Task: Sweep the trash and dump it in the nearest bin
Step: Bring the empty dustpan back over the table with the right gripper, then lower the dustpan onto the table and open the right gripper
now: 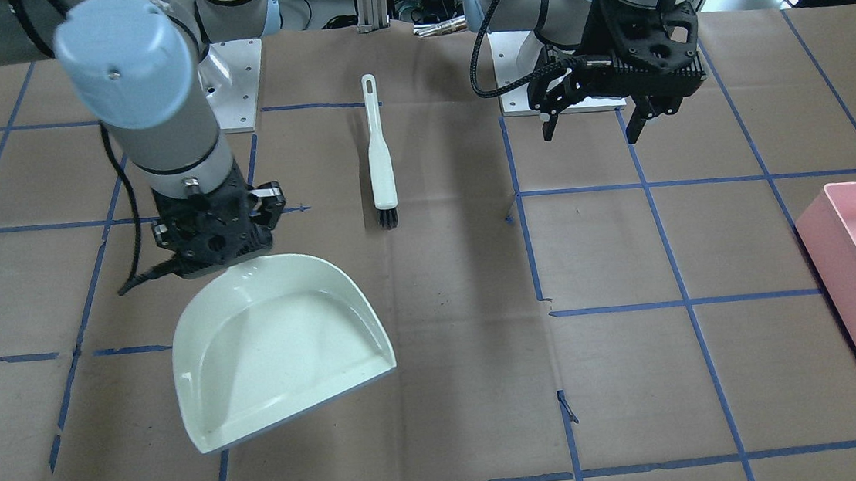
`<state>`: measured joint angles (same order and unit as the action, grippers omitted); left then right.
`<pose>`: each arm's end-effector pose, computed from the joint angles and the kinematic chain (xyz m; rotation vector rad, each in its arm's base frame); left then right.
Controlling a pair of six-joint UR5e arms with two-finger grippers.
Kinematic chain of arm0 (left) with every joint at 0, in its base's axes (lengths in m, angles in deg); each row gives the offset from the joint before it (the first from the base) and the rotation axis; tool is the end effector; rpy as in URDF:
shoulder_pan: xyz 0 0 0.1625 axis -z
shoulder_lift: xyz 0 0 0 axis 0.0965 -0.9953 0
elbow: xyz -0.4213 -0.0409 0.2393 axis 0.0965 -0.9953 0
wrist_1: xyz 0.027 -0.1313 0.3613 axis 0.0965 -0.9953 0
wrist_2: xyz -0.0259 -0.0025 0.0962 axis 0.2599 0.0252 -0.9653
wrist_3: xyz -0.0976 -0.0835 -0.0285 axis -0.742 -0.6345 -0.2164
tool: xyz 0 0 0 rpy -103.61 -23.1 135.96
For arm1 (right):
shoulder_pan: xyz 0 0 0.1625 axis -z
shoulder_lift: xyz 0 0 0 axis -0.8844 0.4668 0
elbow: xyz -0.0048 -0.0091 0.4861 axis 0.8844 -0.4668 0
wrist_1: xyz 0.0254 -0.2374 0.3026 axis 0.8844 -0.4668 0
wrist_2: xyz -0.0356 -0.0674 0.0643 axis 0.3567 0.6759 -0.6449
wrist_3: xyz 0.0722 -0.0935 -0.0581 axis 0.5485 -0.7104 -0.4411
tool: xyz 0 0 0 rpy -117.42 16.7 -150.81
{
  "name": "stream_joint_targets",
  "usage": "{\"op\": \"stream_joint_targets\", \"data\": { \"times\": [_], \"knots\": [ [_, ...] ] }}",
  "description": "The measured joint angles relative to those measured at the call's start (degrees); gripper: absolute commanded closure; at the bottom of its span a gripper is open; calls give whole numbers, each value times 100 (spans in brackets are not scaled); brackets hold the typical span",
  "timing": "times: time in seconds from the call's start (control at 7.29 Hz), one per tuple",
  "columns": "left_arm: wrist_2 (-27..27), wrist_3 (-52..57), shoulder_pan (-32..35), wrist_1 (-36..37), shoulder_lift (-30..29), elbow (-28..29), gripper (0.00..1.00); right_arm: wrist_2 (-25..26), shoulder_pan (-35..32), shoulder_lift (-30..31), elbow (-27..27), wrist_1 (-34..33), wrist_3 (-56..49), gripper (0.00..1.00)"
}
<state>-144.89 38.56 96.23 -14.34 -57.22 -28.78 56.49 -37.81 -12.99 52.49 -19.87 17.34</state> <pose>-0.1411 -0.4420 0.5362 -0.1904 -3.1186 0.1319 0.2250 -0.5326 0.4387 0.4890 -3.0674 -0.1470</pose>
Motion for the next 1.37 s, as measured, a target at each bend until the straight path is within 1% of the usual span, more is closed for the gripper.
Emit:
{"op": "stream_joint_targets", "data": {
  "times": [0.27,0.41,0.82,1.24,1.37],
  "knots": [
    [0,-6,0,-2,15,-18,0,-164,-578,-746,-555,-3,774,99],
    [-7,7,-2,-5,37,-38,0,-266,-776,-1079,-709,-41,1129,99],
    [-41,49,-4,-73,111,-132,0,-348,-1037,-1675,-783,-286,1880,99],
    [-44,52,-7,-39,93,-175,0,-336,-1060,-2066,-762,-1034,2278,99],
    [-44,52,-8,-28,79,-177,0,-334,-1060,-2158,-769,-1153,2315,99]
  ]
}}
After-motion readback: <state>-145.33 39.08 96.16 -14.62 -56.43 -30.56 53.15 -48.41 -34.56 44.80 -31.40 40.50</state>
